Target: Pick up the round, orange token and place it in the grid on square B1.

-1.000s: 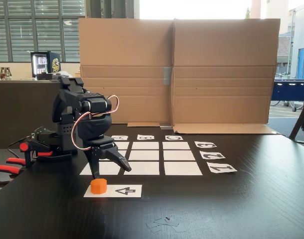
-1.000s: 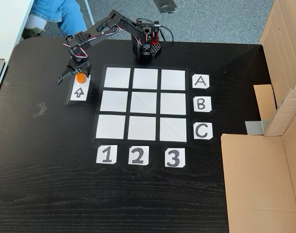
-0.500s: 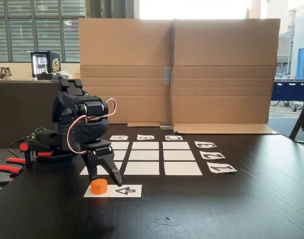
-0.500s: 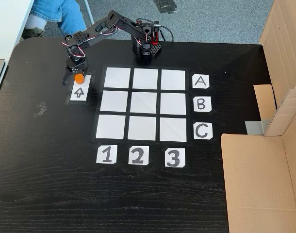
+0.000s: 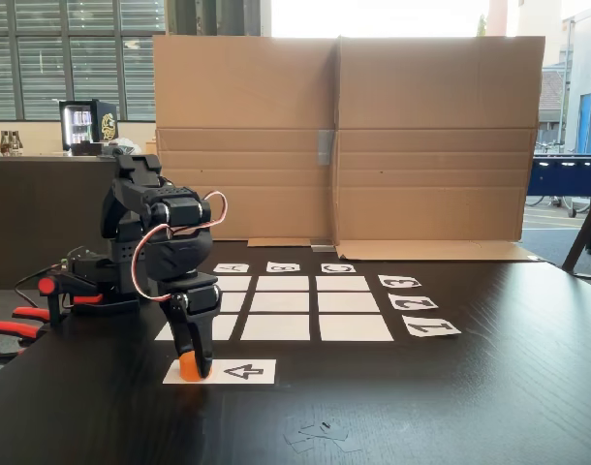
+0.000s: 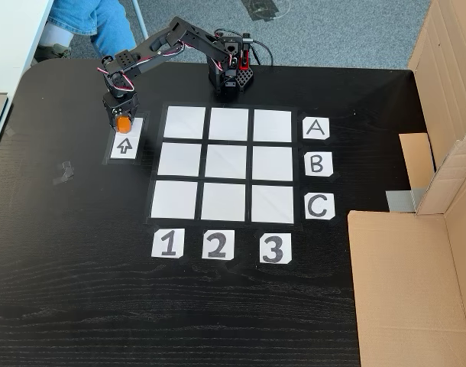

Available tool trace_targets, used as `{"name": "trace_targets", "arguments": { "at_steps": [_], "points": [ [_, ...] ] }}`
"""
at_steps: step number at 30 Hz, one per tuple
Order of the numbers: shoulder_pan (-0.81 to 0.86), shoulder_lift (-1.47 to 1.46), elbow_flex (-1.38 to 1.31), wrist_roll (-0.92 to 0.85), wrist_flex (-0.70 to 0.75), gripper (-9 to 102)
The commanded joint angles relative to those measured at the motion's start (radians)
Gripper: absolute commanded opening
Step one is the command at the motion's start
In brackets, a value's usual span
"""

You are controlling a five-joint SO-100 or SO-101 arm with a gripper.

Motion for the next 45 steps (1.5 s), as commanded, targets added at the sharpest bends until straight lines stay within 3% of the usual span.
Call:
{"name": "trace_targets", "arguments": {
  "at_steps": [1, 13, 20, 32, 45],
  "points": [
    [-0.009, 0.140, -0.012, -0.014, 0.005, -1],
    [-0.178, 0.650, 0.181, -0.005, 0.009, 0],
    [-0.334, 0.807, 0.265, 0.029, -0.008, 0],
    [-0.565, 0.747, 0.371, 0.103, -0.005, 0],
    [-0.611, 0.588, 0.480, 0.179, -0.055, 0]
  ]
}}
